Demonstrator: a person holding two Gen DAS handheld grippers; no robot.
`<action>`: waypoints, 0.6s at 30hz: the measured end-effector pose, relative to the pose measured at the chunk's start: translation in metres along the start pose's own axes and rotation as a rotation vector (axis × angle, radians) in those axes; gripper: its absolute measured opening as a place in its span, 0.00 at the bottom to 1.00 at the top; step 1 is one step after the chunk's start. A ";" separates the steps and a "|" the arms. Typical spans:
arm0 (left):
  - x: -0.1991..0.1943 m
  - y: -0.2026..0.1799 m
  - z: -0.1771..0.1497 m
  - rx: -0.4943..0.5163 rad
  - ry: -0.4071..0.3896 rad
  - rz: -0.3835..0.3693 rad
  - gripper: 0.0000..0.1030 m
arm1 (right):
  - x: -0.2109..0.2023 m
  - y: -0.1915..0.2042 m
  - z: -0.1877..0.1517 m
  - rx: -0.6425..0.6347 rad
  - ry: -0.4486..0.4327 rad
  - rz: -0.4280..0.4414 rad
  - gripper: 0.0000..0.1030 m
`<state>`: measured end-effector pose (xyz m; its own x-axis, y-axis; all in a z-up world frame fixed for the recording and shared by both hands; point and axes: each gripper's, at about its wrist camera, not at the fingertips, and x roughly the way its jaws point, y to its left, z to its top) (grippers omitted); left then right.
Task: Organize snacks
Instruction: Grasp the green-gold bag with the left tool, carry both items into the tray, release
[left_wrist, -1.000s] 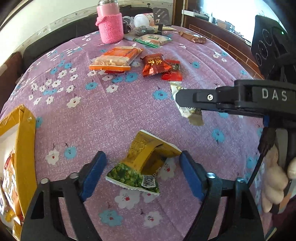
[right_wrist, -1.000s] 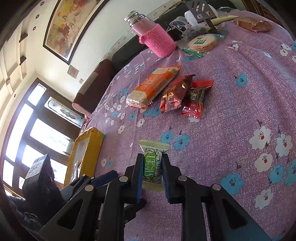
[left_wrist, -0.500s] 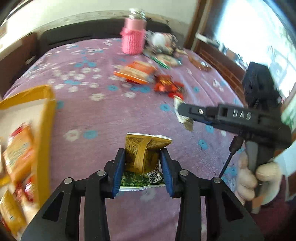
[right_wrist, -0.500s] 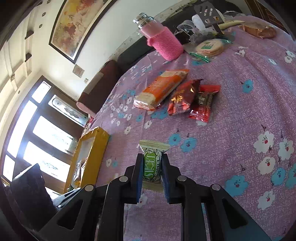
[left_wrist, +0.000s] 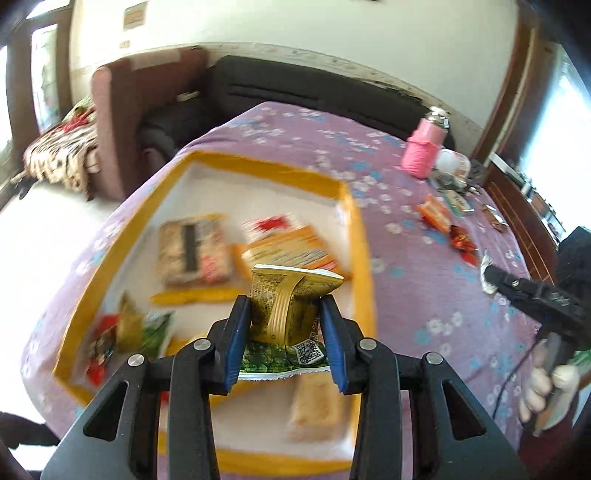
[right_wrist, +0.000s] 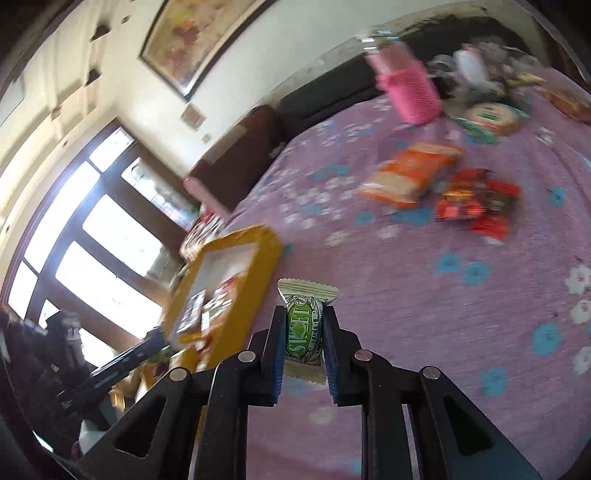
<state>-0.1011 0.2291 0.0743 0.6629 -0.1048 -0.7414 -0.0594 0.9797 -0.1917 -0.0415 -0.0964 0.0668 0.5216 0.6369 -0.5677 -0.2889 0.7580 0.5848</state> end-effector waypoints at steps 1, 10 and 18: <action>0.000 0.002 -0.004 -0.003 0.002 0.001 0.35 | 0.006 0.019 -0.001 -0.032 0.022 0.019 0.19; 0.001 0.016 -0.031 -0.025 0.046 -0.031 0.35 | 0.092 0.124 -0.018 -0.198 0.212 0.043 0.18; 0.004 0.025 -0.038 -0.067 0.067 -0.074 0.35 | 0.161 0.150 -0.023 -0.224 0.339 -0.006 0.18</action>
<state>-0.1282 0.2467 0.0419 0.6162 -0.1897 -0.7644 -0.0637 0.9554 -0.2885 -0.0194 0.1231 0.0505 0.2408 0.6143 -0.7514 -0.4741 0.7500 0.4612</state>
